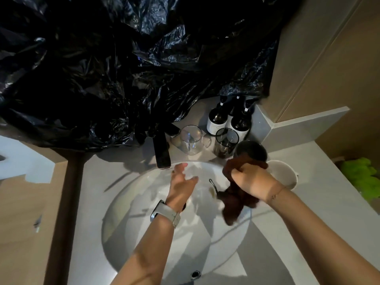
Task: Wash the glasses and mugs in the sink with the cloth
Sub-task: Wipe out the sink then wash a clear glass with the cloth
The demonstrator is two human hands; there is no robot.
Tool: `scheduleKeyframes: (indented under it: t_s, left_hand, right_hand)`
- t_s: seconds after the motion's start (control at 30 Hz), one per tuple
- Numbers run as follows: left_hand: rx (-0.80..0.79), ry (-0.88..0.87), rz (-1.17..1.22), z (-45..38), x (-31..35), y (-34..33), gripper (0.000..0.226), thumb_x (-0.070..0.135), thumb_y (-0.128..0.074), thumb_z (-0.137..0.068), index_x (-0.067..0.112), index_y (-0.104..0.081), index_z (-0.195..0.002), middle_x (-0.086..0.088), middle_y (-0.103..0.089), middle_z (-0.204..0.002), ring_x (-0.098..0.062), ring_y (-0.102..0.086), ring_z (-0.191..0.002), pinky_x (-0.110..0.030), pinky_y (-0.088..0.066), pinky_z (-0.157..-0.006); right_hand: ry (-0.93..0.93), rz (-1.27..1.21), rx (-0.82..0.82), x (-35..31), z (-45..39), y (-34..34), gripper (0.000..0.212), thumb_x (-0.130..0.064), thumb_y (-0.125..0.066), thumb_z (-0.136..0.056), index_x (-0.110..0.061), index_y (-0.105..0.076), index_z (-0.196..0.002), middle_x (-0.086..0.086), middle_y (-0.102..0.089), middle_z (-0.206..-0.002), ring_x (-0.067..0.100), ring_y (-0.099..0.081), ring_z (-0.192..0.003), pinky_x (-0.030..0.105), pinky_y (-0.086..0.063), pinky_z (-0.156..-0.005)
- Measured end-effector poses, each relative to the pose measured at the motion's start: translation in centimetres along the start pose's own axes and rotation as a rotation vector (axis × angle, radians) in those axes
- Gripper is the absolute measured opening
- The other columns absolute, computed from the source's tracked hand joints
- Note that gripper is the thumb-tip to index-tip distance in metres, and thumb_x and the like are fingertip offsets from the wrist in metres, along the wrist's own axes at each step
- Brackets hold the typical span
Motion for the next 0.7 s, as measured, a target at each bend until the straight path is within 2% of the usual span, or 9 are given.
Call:
scheduleKeyframes:
  t_s: [0.17, 0.23, 0.33, 0.4, 0.47, 0.53, 0.6, 0.67, 0.7]
  left_hand:
    - [0.119, -0.231, -0.016, -3.9, 2.5, -0.7, 0.088, 0.012, -0.079, -0.08, 0.014, -0.025, -0.149, -0.002, -0.031, -0.147, -0.017, -0.032, -0.14, -0.031, -0.03, -0.116]
    - [0.101, -0.286, 0.119, -5.4, 3.7, -0.8, 0.078, 0.003, -0.081, -0.074, 0.017, -0.036, -0.136, 0.001, -0.044, -0.139, -0.007, -0.046, -0.13, -0.026, -0.042, -0.109]
    - [0.088, -0.378, 0.217, -7.4, 4.3, -1.0, 0.066, 0.002, -0.084, -0.071, 0.026, -0.054, -0.124, 0.005, -0.068, -0.119, -0.012, -0.064, -0.114, -0.04, -0.052, -0.099]
    - [0.058, -0.384, 0.221, -8.1, 4.7, -1.1, 0.058, -0.006, -0.079, -0.075, 0.036, -0.056, -0.106, 0.027, -0.071, -0.099, 0.005, -0.066, -0.099, -0.021, -0.051, -0.091]
    - [0.078, -0.363, 0.223, -8.8, 4.7, -1.3, 0.056, -0.005, -0.08, -0.075, 0.037, -0.053, -0.099, 0.03, -0.071, -0.088, 0.009, -0.065, -0.092, -0.021, -0.049, -0.09]
    - [0.089, -0.345, 0.254, -9.0, 4.3, -1.2, 0.051, 0.0, -0.085, -0.072, 0.037, -0.061, -0.097, 0.017, -0.073, -0.094, -0.005, -0.068, -0.099, -0.039, -0.051, -0.098]
    - [0.111, -0.379, 0.254, -8.8, 3.9, -0.9, 0.056, 0.007, -0.088, -0.069, 0.045, -0.064, -0.103, 0.012, -0.072, -0.101, -0.012, -0.068, -0.103, -0.042, -0.051, -0.102]
    - [0.118, -0.37, 0.231, -8.1, 3.2, -0.7, 0.062, 0.023, -0.092, -0.066, 0.045, -0.061, -0.114, 0.006, -0.069, -0.112, -0.013, -0.065, -0.107, -0.044, -0.05, -0.103]
    - [0.105, -0.34, 0.24, -7.5, 2.9, -0.7, 0.068, 0.03, -0.092, -0.064, 0.037, -0.058, -0.123, 0.003, -0.067, -0.118, -0.014, -0.063, -0.112, -0.043, -0.049, -0.103]
  right_hand:
    - [-0.087, -0.229, -0.102, 0.0, -2.0, -0.1, 0.033, -0.024, -0.036, -0.101, -0.006, -0.059, -0.086, 0.015, -0.061, -0.097, 0.028, -0.056, -0.092, 0.03, -0.04, -0.076]
    - [-0.126, -0.357, -0.127, 1.1, -2.8, -0.9, 0.034, -0.029, -0.046, -0.097, -0.003, -0.063, -0.085, 0.015, -0.069, -0.092, 0.028, -0.064, -0.09, 0.033, -0.049, -0.085]
    - [-0.074, -0.402, -0.195, 1.8, -2.4, -1.4, 0.037, -0.011, -0.053, -0.094, -0.013, -0.05, -0.058, 0.002, -0.05, -0.057, 0.013, -0.046, -0.057, 0.018, -0.036, -0.054]
    - [-0.045, -0.206, -0.245, 2.1, -2.4, -2.0, 0.042, -0.013, -0.055, -0.091, -0.019, -0.051, -0.05, -0.007, -0.05, -0.051, 0.008, -0.046, -0.052, 0.014, -0.031, -0.05]
    - [0.009, 0.012, -0.216, 2.5, -3.2, -2.4, 0.031, -0.019, -0.05, -0.093, -0.02, -0.058, -0.063, 0.001, -0.065, -0.072, 0.016, -0.06, -0.072, 0.016, -0.041, -0.063]
    - [-0.039, -0.032, -0.196, 3.4, -4.1, -3.3, 0.026, -0.018, -0.045, -0.096, -0.009, -0.067, -0.086, 0.016, -0.07, -0.098, 0.031, -0.064, -0.098, 0.033, -0.049, -0.085]
    - [-0.102, -0.388, -0.213, 3.4, -3.7, -3.7, 0.031, -0.025, -0.042, -0.097, -0.013, -0.071, -0.099, 0.021, -0.071, -0.103, 0.04, -0.065, -0.101, 0.044, -0.054, -0.072]
    - [-0.166, -0.797, -0.257, 3.1, -2.8, -3.4, 0.034, -0.022, -0.041, -0.098, -0.014, -0.072, -0.108, 0.022, -0.071, -0.104, 0.039, -0.069, -0.089, 0.029, -0.048, -0.048]
    - [-0.164, -0.967, -0.302, 2.9, -2.4, -3.2, 0.034, -0.021, -0.045, -0.095, -0.007, -0.07, -0.113, 0.025, -0.07, -0.107, 0.038, -0.069, -0.086, 0.03, -0.05, -0.051]
Point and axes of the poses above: each hand's wrist, its own z-axis away from the middle knuckle, its own y-axis out of the back of the hand, x = y × z, the point moved 4 cm from there along -z, towards the middle knuckle
